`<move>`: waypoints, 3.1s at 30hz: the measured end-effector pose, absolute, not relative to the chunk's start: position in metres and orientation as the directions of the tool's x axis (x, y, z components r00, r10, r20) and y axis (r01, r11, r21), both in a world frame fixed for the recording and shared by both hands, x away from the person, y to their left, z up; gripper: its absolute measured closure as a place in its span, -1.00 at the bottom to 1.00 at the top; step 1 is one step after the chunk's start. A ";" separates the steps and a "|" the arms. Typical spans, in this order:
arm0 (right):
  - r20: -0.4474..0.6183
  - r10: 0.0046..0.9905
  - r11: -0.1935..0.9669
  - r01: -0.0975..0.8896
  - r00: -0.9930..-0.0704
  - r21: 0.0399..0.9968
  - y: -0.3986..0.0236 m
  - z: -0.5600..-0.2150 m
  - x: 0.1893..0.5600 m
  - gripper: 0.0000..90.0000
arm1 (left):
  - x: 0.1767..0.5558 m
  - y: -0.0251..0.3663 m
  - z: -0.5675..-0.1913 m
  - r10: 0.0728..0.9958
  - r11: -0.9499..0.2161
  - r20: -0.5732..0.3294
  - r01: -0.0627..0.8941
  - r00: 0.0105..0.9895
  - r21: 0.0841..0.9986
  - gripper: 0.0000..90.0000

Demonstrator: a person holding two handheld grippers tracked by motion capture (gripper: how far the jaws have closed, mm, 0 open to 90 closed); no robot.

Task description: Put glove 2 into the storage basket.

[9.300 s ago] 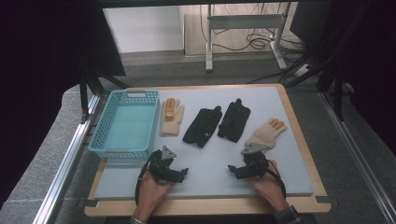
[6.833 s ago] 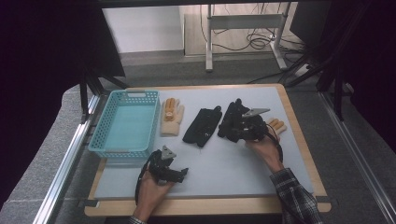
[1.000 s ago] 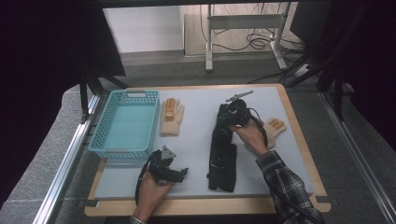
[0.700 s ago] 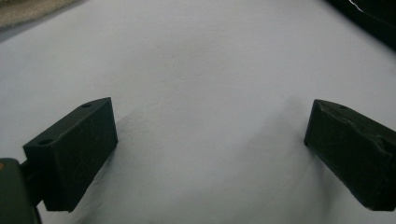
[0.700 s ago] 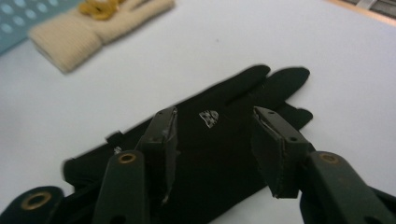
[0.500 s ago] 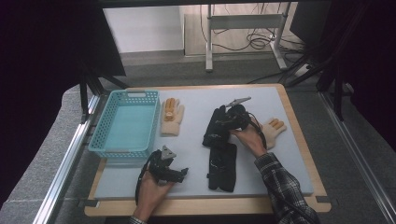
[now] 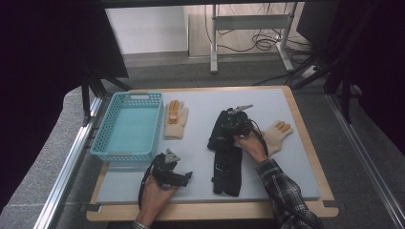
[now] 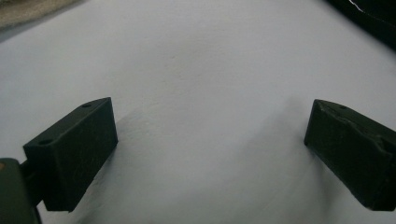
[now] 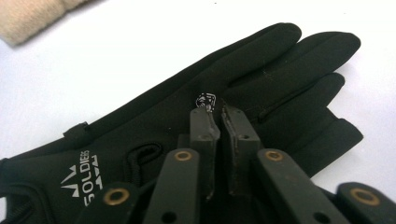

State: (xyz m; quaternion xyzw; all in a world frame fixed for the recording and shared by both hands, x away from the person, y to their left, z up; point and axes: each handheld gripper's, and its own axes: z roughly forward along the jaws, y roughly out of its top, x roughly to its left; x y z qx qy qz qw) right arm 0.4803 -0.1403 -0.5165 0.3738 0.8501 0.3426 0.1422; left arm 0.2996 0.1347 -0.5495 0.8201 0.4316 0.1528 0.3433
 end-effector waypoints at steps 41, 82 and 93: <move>0.191 0.549 0.441 0.476 -0.814 0.761 -0.168 -0.452 0.347 0.95 | 0.300 0.134 -0.550 0.816 -0.383 -0.049 0.601 0.576 0.702 -0.94; 0.133 0.574 0.505 0.477 -0.808 0.719 -0.225 -0.526 0.302 0.97 | 0.295 0.139 -0.548 0.809 -0.392 -0.047 0.597 0.586 0.700 -0.85; 0.135 0.534 0.521 0.451 -0.834 0.725 -0.197 -0.532 0.302 0.97 | 0.297 0.155 -0.549 0.822 -0.392 -0.041 0.615 0.569 0.684 -0.97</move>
